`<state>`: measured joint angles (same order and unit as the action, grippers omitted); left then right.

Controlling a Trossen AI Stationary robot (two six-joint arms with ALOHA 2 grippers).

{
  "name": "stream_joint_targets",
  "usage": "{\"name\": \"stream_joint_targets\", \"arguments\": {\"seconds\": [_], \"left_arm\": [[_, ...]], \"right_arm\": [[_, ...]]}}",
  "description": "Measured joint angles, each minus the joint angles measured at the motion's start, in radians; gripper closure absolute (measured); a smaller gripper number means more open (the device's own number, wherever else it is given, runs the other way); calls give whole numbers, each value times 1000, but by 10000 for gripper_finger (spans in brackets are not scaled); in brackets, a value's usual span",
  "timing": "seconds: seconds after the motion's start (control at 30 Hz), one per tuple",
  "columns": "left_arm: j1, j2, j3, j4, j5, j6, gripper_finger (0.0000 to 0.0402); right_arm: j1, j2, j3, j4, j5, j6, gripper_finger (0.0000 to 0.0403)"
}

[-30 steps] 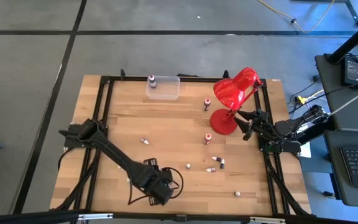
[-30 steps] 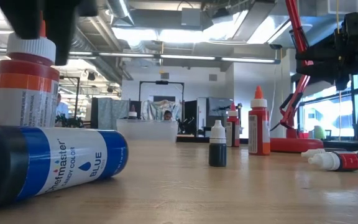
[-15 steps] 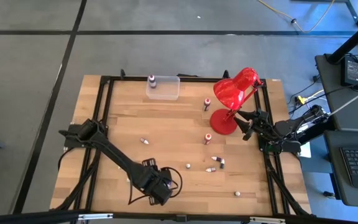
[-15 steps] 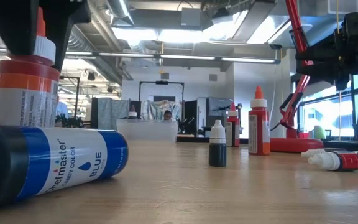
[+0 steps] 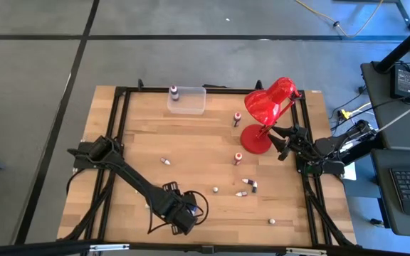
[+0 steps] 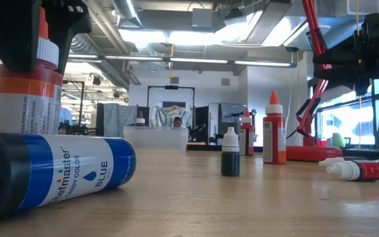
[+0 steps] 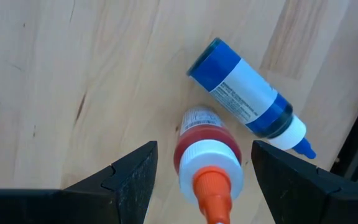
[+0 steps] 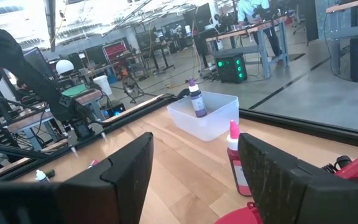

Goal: Pick & Place food coloring
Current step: Put the bottom large orange food coloring bottle into the transparent bin

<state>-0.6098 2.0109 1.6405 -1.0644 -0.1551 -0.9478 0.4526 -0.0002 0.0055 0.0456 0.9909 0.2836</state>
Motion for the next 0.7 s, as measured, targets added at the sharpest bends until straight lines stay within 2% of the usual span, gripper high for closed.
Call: {"name": "stream_joint_targets", "arguments": {"seconds": [0.7], "left_arm": [[0, 0, 0, -4, -4, 9, 146]], "right_arm": [[0, 0, 0, 0, 1, 0, 166]]}}
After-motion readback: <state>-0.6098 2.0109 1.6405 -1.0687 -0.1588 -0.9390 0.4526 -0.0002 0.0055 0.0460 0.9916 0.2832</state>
